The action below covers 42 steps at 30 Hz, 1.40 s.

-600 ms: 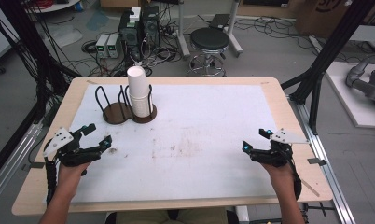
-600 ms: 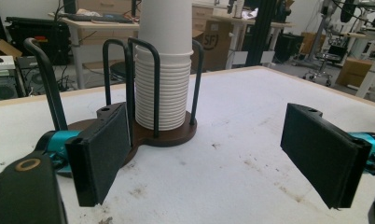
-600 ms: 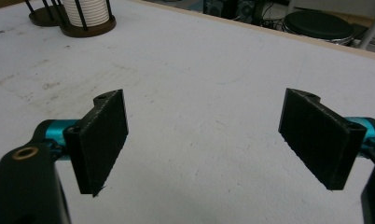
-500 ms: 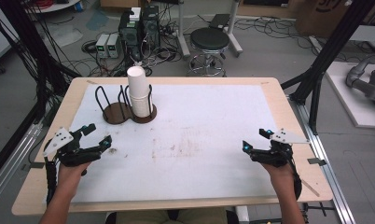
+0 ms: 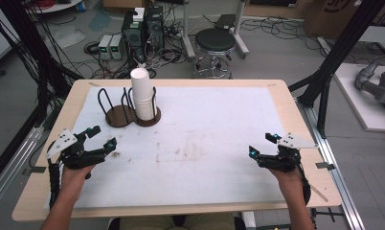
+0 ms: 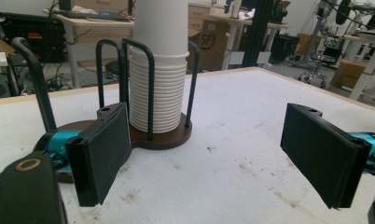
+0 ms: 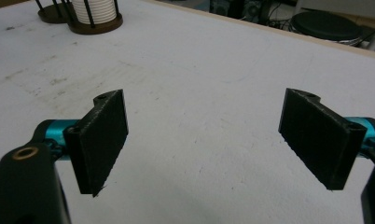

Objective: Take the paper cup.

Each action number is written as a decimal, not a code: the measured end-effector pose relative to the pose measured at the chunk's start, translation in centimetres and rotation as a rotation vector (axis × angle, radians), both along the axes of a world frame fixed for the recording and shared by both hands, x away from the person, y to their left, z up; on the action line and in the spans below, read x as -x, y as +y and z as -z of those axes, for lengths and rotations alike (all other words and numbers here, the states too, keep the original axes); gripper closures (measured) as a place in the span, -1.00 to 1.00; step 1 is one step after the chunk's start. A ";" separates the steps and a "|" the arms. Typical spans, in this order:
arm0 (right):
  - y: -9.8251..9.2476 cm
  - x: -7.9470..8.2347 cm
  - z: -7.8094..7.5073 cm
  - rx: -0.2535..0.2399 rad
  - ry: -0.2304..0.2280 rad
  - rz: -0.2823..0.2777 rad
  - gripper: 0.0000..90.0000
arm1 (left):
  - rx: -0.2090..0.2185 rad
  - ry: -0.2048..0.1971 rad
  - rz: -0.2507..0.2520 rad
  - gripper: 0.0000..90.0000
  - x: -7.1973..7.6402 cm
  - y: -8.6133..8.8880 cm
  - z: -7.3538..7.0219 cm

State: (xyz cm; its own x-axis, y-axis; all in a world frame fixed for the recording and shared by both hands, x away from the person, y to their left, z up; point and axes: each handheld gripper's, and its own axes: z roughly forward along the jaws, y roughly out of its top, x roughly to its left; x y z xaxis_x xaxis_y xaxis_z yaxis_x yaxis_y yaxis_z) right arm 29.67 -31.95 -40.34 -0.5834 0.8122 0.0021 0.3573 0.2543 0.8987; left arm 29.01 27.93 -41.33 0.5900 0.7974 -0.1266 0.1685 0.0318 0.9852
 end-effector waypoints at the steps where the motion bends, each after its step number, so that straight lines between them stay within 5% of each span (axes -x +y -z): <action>1: 0.0 0.0 0.0 0.000 0.000 0.000 -0.65 | 0.000 0.000 0.000 -0.65 0.0 0.0 0.0; 11: 0.2 -0.1 -0.2 0.010 0.019 0.002 -0.65 | 0.020 0.002 0.017 -0.65 -0.9 -0.7 -1.7; 19: 0.3 -0.2 -0.1 0.014 0.031 -0.016 -0.65 | 0.037 -0.024 0.037 -0.65 -3.1 -1.5 -5.0; 28: 0.1 -0.2 0.0 0.005 0.032 -0.016 -0.65 | -0.010 -0.032 0.095 -0.65 -7.0 -3.6 -9.1; 42: 0.1 -0.2 0.0 -0.001 0.039 -0.024 -0.65 | -0.045 0.020 0.098 -0.65 -12.8 -5.5 -11.7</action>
